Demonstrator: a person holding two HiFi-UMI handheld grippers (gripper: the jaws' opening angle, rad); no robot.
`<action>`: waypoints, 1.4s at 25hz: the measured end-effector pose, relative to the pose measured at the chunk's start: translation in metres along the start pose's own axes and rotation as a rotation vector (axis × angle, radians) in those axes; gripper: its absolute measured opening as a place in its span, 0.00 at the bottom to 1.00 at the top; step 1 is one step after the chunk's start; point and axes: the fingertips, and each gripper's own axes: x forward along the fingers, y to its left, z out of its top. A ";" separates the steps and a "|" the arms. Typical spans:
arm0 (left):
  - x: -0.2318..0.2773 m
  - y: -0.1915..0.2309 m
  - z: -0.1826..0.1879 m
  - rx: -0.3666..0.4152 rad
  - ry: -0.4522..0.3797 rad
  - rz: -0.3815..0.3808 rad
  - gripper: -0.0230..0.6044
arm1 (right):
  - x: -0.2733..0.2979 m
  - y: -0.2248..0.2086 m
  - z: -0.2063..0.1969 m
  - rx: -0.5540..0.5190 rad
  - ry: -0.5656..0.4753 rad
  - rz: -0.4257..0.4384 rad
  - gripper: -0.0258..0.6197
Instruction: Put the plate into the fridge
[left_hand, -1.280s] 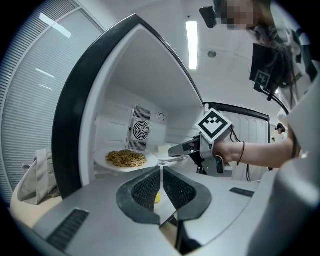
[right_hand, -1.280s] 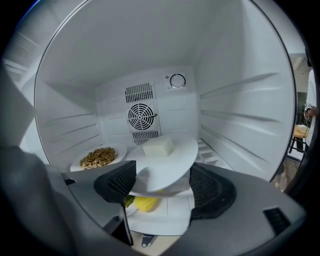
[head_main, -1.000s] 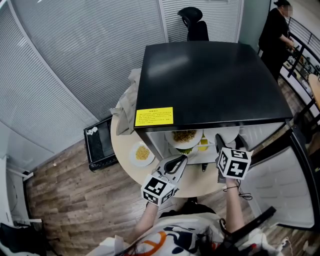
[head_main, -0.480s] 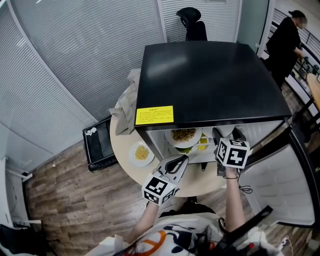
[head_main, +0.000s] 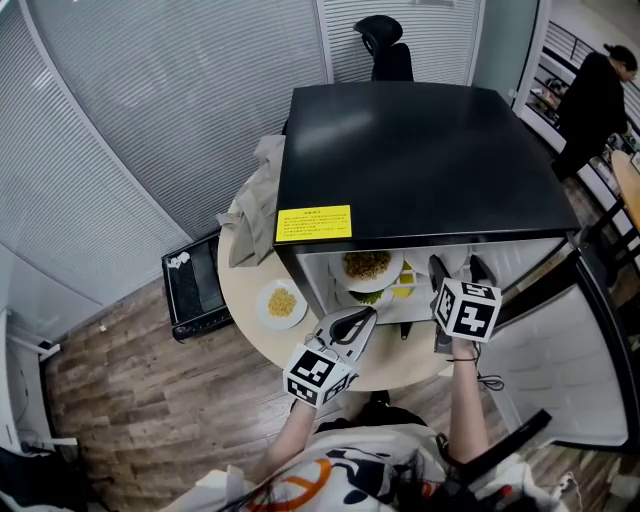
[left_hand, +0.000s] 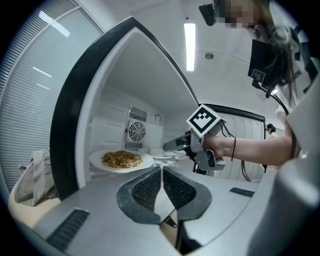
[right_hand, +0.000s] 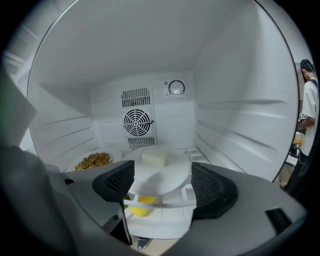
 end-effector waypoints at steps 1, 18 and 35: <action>0.000 -0.001 0.000 0.001 0.000 -0.003 0.07 | -0.002 0.001 -0.001 0.005 0.002 0.007 0.57; -0.032 -0.016 0.002 0.024 -0.021 -0.010 0.07 | -0.052 0.032 -0.010 0.063 -0.063 0.085 0.57; -0.095 -0.062 -0.012 0.033 -0.018 -0.055 0.07 | -0.137 0.077 -0.061 0.158 -0.091 0.118 0.22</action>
